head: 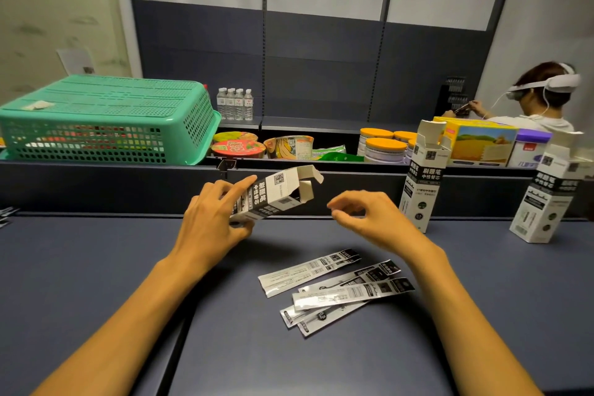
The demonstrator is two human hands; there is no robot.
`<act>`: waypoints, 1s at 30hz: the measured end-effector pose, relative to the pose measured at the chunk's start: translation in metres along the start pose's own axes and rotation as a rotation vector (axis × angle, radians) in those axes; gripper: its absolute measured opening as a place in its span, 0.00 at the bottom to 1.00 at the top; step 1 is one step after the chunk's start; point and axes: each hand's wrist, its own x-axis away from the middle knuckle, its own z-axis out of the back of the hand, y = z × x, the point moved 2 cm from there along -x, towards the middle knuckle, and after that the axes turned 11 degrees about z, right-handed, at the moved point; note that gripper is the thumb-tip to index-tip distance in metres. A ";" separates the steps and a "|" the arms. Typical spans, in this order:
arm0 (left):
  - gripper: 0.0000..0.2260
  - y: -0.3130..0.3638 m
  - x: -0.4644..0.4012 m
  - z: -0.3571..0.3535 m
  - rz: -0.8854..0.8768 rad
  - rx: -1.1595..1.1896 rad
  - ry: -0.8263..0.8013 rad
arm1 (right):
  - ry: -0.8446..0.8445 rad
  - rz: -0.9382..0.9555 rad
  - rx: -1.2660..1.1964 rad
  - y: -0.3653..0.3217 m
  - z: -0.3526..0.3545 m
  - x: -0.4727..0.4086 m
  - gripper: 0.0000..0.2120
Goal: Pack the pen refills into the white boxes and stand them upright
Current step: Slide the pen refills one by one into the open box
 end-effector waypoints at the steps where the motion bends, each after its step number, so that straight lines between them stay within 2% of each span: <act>1: 0.36 0.000 0.000 0.000 0.004 0.001 0.001 | -0.128 -0.056 0.008 0.006 -0.003 0.003 0.11; 3: 0.36 -0.001 0.000 0.000 0.011 0.003 0.003 | -0.340 -0.132 0.017 0.014 -0.011 0.008 0.14; 6: 0.36 0.000 0.000 0.000 0.010 0.008 -0.002 | -0.450 -0.143 -0.010 0.015 -0.019 0.010 0.15; 11: 0.36 0.001 0.000 0.000 0.003 0.014 -0.002 | -0.478 -0.112 -0.038 0.008 -0.027 0.010 0.13; 22: 0.36 0.002 0.001 0.000 -0.003 0.013 -0.003 | -0.557 -0.179 -0.139 0.007 -0.029 0.011 0.07; 27: 0.36 0.002 0.000 0.001 -0.002 0.010 0.004 | -0.570 -0.190 -0.152 0.003 -0.024 0.012 0.13; 30: 0.36 0.002 0.000 0.001 -0.003 0.011 0.000 | -0.558 -0.205 -0.174 0.003 -0.023 0.013 0.12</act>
